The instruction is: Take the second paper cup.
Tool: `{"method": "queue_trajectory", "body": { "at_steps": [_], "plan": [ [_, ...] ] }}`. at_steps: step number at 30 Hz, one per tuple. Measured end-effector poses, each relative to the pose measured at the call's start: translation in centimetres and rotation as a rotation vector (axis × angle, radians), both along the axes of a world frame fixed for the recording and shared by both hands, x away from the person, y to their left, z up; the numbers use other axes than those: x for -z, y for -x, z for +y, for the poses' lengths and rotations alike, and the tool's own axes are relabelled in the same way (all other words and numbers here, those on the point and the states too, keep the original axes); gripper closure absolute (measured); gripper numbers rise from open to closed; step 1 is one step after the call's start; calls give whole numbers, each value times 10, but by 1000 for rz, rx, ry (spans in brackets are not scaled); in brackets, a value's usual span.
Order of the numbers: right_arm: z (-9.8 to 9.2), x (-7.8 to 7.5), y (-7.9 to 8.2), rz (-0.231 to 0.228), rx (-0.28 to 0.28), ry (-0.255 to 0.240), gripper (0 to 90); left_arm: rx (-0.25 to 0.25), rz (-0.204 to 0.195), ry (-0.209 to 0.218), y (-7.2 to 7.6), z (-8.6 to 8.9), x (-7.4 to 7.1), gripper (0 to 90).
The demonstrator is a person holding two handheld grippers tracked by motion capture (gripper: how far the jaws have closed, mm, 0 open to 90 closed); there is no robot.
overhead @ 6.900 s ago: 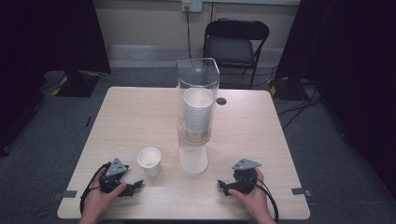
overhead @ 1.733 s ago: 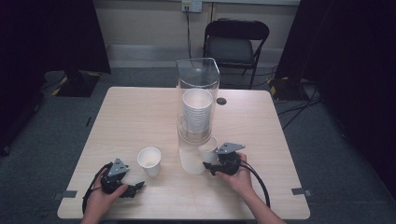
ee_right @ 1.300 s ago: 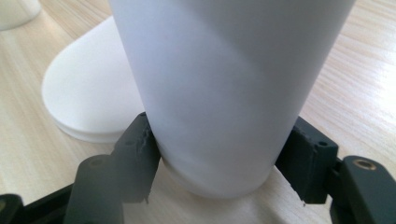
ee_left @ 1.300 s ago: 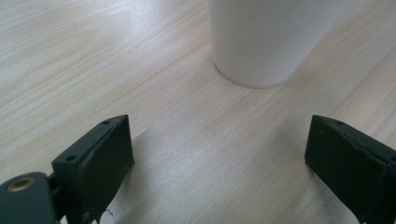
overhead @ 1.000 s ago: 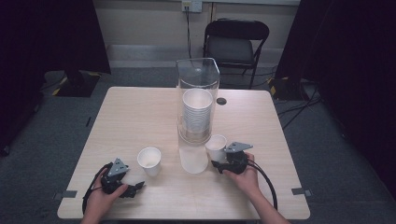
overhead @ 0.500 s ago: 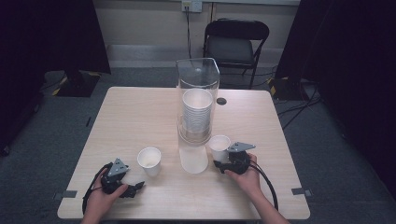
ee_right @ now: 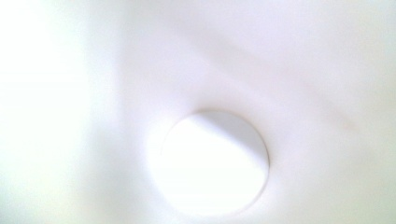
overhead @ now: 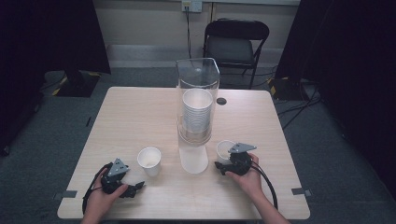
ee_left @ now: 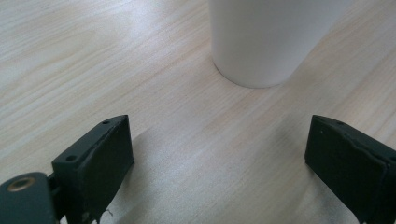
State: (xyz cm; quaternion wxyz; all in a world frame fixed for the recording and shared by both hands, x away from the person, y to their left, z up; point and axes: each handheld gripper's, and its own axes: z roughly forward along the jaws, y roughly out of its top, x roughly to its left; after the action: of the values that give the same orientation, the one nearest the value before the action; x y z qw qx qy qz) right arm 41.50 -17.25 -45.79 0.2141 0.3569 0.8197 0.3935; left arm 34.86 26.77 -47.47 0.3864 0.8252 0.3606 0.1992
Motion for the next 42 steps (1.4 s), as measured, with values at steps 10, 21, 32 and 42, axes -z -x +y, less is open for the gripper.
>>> {"method": "queue_trajectory", "body": {
  "at_steps": [10, 21, 32, 42],
  "plan": [
    [-11, -7, 7, -26, 16, -16, 190, -1, 1, 2, 0, 0, 0, 73],
    [-34, -18, 16, -41, 33, -45, 171, -1, 0, 3, 0, 0, 0, 72],
    [-53, -19, 25, -27, 36, -69, 146, -1, -1, 4, 0, 0, 0, 72],
    [-72, -21, 33, -20, 30, -58, 143, 0, -1, 4, 0, 0, 0, 72]
  ]
}}
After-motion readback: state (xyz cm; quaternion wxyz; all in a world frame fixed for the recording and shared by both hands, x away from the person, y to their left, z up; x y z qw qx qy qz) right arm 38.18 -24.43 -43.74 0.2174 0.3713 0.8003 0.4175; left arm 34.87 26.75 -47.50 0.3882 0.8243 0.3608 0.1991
